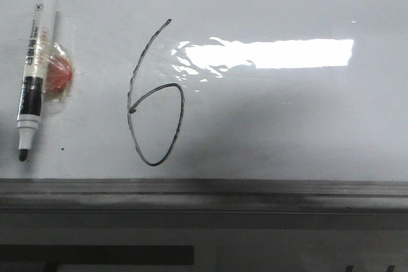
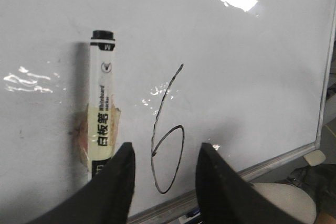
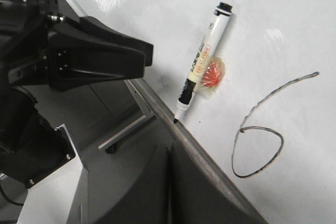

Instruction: Write number 6 on whiteboard

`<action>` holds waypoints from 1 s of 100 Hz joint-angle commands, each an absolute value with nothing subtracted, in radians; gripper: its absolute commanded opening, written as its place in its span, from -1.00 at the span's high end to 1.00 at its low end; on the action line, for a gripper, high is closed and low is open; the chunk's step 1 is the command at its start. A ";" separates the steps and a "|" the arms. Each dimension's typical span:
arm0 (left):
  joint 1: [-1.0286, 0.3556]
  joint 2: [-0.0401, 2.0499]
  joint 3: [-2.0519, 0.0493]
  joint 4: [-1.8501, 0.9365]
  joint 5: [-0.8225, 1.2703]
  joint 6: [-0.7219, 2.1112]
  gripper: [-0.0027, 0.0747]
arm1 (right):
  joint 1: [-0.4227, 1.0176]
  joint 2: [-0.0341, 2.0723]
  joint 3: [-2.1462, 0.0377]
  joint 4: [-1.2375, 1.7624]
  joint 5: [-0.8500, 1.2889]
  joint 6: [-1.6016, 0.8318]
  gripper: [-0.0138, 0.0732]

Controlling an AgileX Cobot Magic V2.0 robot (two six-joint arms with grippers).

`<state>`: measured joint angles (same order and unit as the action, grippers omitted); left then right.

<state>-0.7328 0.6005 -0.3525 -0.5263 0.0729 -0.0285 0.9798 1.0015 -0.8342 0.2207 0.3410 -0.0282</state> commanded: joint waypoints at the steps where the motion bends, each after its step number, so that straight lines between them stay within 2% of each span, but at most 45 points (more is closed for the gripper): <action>1: -0.729 0.544 -0.382 -0.497 0.030 -0.030 0.43 | 0.976 0.918 -0.812 0.197 0.228 -0.037 0.83; 15: -0.729 0.432 -0.382 -0.407 0.031 -0.030 0.99 | 0.976 0.790 -0.687 0.146 0.132 -0.037 0.83; 54: -0.729 0.120 -0.249 -0.231 0.031 -0.029 0.98 | 0.976 0.426 -0.257 0.128 -0.236 -0.037 0.83; 73: -0.729 0.054 -0.168 -0.224 0.031 -0.029 0.98 | 0.976 0.364 -0.147 0.128 -0.258 -0.037 0.83; 100: -0.729 0.054 -0.161 -0.224 0.029 -0.029 0.98 | 0.976 0.364 -0.132 0.128 -0.258 -0.037 0.83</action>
<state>-0.7328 0.0440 -0.1332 -0.2248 0.1015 -0.0285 0.9798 0.3620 -0.1074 0.1430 -0.1674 -0.0282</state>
